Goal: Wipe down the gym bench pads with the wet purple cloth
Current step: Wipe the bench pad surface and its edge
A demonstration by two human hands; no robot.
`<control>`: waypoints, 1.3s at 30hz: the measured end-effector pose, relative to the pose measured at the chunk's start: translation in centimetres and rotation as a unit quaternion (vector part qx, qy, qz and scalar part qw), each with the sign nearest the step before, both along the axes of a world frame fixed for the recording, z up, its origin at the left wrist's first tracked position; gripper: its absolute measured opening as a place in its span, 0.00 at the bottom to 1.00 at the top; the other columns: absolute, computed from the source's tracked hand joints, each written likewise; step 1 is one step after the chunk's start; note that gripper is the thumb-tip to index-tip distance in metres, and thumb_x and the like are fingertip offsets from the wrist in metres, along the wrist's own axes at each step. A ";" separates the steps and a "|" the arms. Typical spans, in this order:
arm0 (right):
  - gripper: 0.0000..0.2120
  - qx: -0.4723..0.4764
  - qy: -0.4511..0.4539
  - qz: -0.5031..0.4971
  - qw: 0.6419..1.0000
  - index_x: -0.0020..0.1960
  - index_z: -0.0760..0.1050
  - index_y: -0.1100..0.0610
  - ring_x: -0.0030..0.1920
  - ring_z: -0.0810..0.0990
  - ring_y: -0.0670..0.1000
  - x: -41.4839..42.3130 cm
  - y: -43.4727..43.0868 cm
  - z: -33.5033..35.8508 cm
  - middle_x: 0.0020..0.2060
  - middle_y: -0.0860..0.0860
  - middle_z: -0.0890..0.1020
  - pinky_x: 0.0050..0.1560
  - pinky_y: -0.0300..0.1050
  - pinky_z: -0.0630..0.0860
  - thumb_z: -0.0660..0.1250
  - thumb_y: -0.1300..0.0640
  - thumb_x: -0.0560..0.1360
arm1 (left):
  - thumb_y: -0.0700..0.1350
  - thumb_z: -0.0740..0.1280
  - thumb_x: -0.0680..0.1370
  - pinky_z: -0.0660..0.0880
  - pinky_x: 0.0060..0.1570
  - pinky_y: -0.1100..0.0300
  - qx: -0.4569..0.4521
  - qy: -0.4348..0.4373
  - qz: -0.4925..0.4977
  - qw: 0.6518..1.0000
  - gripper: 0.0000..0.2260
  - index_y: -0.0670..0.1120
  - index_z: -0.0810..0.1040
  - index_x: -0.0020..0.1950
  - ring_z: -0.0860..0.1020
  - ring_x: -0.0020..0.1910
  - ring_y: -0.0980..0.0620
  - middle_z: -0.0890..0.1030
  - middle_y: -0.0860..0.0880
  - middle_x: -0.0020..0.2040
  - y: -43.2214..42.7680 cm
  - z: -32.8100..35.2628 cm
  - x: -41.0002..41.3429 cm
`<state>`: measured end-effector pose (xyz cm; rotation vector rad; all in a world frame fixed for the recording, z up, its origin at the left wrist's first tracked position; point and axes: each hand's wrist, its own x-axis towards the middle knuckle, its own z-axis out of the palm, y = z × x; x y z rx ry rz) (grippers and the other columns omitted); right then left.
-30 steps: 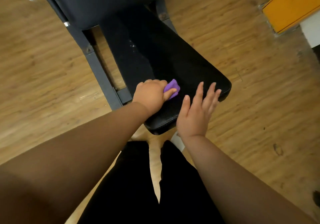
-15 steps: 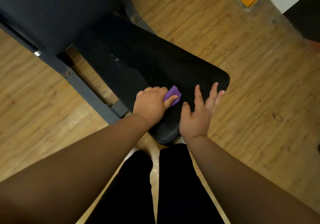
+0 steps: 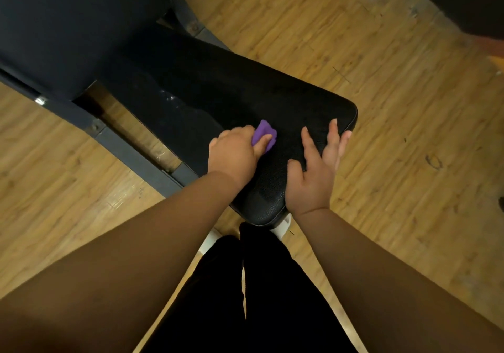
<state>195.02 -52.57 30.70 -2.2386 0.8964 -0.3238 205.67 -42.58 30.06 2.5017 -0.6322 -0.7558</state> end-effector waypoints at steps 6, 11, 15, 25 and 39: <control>0.25 -0.005 -0.008 0.004 1.000 0.70 0.72 0.57 0.76 0.39 0.50 0.0 -0.1 -0.2 0.78 0.56 0.54 0.72 0.31 0.37 0.61 0.58 0.72 | 0.63 0.48 0.77 0.68 0.51 0.52 -0.003 -0.035 -0.058 0.998 0.23 0.48 0.74 0.49 0.73 0.47 0.48 0.73 0.52 0.43 2.1 1.0 -3.8; 0.25 -0.020 -0.011 0.010 1.000 0.70 0.71 0.58 0.76 0.39 0.51 0.0 -0.2 -0.4 0.77 0.56 0.54 0.72 0.31 0.36 0.61 0.59 0.73 | 0.61 0.51 0.80 0.66 0.53 0.54 0.047 -0.049 -0.047 0.997 0.20 0.48 0.74 0.52 0.73 0.51 0.48 0.73 0.50 0.46 0.6 0.4 -1.4; 0.26 -0.020 0.000 0.016 1.000 0.71 0.70 0.57 0.76 0.37 0.50 -0.1 -0.2 -0.3 0.78 0.54 0.53 0.72 0.33 0.36 0.60 0.58 0.73 | 0.61 0.51 0.81 0.66 0.52 0.54 0.059 -0.062 -0.021 0.996 0.18 0.49 0.73 0.52 0.74 0.51 0.48 0.71 0.52 0.45 0.1 0.3 -1.8; 0.29 -0.020 -0.011 0.029 0.999 0.71 0.71 0.58 0.78 0.41 0.58 -0.1 -0.3 -0.3 0.77 0.56 0.54 0.74 0.43 0.41 0.55 0.52 0.72 | 0.61 0.51 0.81 0.65 0.50 0.54 0.085 -0.064 -0.002 0.994 0.20 0.48 0.74 0.50 0.74 0.51 0.47 0.73 0.50 0.45 0.7 0.5 -1.8; 0.27 -0.018 0.005 0.037 0.999 0.70 0.72 0.57 0.78 0.40 0.57 -0.3 -0.4 -0.4 0.78 0.55 0.54 0.75 0.54 0.51 0.58 0.48 0.73 | 0.63 0.48 0.78 0.68 0.50 0.54 0.080 -0.096 -0.051 0.991 0.21 0.49 0.72 0.48 0.74 0.48 0.49 0.71 0.52 0.43 1.7 0.3 -2.4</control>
